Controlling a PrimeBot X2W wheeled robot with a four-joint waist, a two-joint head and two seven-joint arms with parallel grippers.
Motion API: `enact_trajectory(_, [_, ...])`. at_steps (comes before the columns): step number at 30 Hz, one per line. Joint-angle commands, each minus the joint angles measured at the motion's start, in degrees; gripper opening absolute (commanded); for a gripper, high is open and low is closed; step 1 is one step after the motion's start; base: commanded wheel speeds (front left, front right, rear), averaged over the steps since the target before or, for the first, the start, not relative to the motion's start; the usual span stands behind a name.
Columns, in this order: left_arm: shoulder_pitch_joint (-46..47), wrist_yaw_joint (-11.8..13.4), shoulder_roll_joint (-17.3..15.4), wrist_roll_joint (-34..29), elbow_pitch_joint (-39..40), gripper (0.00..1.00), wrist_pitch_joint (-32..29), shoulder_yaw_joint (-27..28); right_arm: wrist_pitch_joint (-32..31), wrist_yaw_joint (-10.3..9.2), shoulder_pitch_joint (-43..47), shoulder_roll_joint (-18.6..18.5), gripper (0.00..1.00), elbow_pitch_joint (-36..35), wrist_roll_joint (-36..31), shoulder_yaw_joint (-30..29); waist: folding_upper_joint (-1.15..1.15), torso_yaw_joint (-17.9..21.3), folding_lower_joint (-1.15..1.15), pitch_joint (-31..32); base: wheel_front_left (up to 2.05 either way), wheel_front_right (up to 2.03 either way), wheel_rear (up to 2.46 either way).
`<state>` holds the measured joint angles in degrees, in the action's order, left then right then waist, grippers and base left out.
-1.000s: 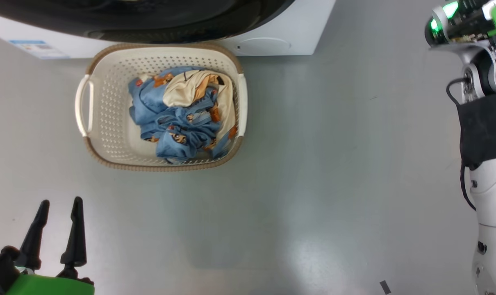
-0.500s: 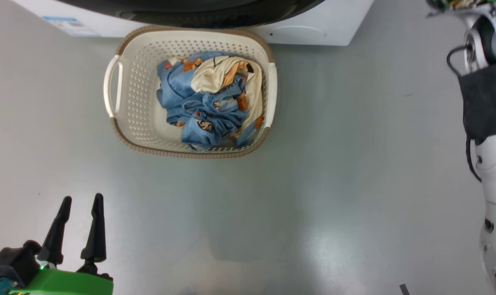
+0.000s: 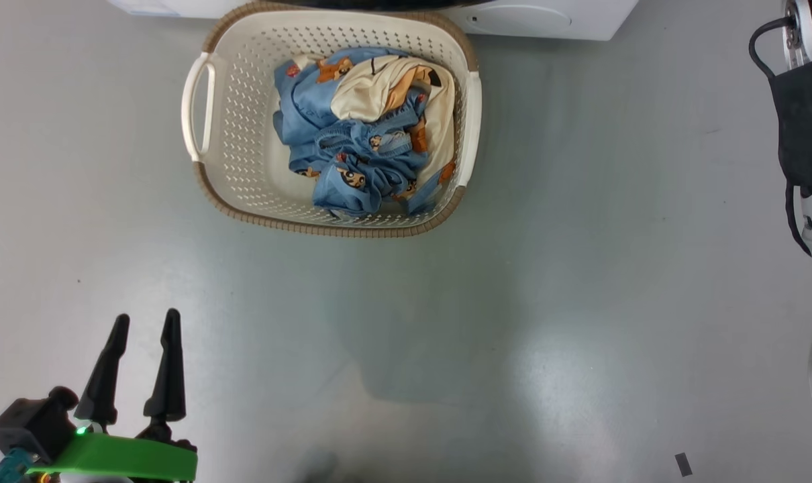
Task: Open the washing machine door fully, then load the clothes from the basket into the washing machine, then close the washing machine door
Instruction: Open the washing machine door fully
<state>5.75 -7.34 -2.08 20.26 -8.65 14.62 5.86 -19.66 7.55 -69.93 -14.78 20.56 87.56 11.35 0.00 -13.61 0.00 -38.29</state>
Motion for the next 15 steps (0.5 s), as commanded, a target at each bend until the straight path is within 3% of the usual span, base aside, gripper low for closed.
enact_trajectory(1, [-0.1,-0.1,-1.0,0.6,0.8,1.00,0.4,1.8,-0.4,-0.06,-0.8,1.1,0.00,-1.4,-0.2,0.7,0.00,-0.3,0.00,-0.6,0.00,0.00,0.00])
enact_trajectory(15, [0.2,-0.1,-0.8,0.3,0.5,1.00,0.4,2.4,-5.1,-0.06,-1.4,1.7,0.00,-0.9,2.5,4.0,0.00,1.1,0.00,-0.7,0.00,0.00,0.00])
